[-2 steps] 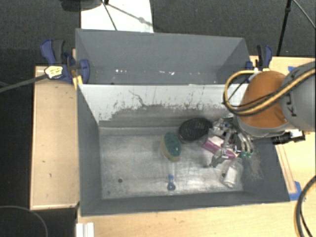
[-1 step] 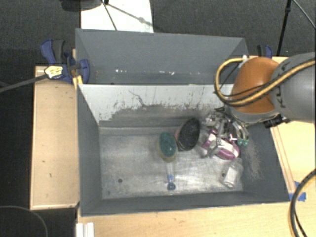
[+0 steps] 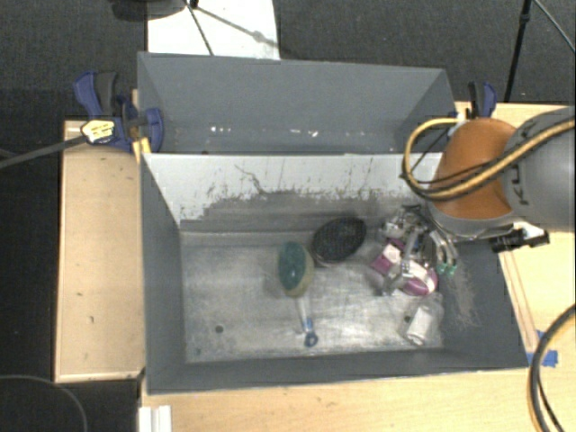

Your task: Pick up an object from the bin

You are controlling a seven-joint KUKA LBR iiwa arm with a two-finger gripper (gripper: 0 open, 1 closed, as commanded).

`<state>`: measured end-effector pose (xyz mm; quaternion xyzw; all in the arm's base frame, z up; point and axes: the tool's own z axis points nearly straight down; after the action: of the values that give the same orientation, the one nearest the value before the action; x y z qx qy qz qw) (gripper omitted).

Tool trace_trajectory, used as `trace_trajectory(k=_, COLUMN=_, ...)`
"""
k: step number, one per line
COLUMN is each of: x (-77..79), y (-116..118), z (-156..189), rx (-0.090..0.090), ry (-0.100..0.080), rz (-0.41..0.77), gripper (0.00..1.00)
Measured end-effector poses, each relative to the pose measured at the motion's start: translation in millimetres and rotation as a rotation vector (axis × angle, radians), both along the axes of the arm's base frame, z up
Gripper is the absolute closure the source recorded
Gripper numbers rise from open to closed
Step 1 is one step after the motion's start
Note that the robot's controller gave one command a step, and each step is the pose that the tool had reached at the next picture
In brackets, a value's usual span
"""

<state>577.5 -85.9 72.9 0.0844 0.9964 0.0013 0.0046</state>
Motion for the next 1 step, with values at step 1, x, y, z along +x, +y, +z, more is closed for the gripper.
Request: trace_trajectory(k=1, x=-37.8, y=-38.9, z=4.1, rx=0.000, ry=0.008, rz=0.082, gripper=0.00)
